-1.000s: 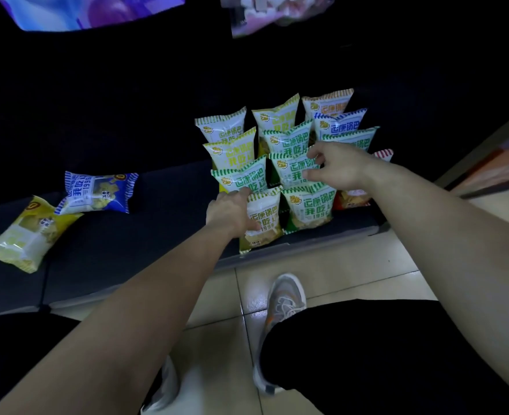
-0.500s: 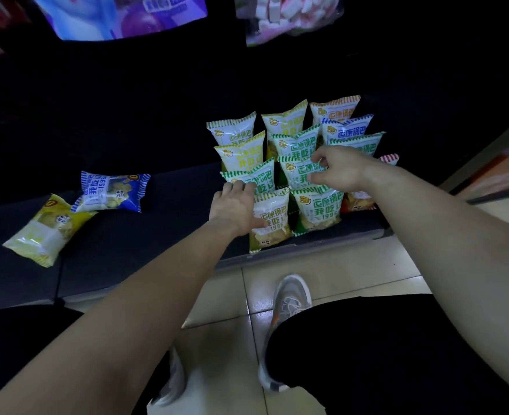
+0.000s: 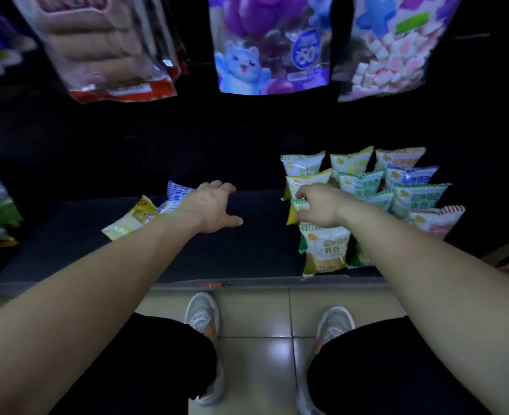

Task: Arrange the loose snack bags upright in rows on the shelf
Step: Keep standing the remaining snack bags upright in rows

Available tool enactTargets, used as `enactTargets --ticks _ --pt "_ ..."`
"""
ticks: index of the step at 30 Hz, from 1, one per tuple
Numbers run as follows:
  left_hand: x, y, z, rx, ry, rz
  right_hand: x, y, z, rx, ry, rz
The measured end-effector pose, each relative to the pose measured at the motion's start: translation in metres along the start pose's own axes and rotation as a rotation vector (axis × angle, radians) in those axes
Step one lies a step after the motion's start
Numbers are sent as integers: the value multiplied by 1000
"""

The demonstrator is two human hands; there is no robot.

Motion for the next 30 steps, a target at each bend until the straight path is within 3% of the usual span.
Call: enactTargets --ticks 7,11,16,23,30 --pt "-113 -12 43 -41 156 5 -95 -33 -61 -100 159 249" --pt "-176 -44 35 -130 290 73 -137 -69 -125 -148 179 205" --pt "-231 -77 -7 -137 323 98 -169 -120 -216 -129 157 102" --pt "-262 -137 -44 -131 396 227 -186 -165 -313 3 164 48" --pt "-257 -155 -44 -97 394 289 -182 -184 -329 8 93 100"
Point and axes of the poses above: each hand's wrist, its own z-axis away from the middle knuckle, its own y-axis out of the back of the hand, x = y × z, the point moved 2 cm from there along -z, towards the middle knuckle, and after that the axes turned 3 degrees about -y, right-handed, at the moved point
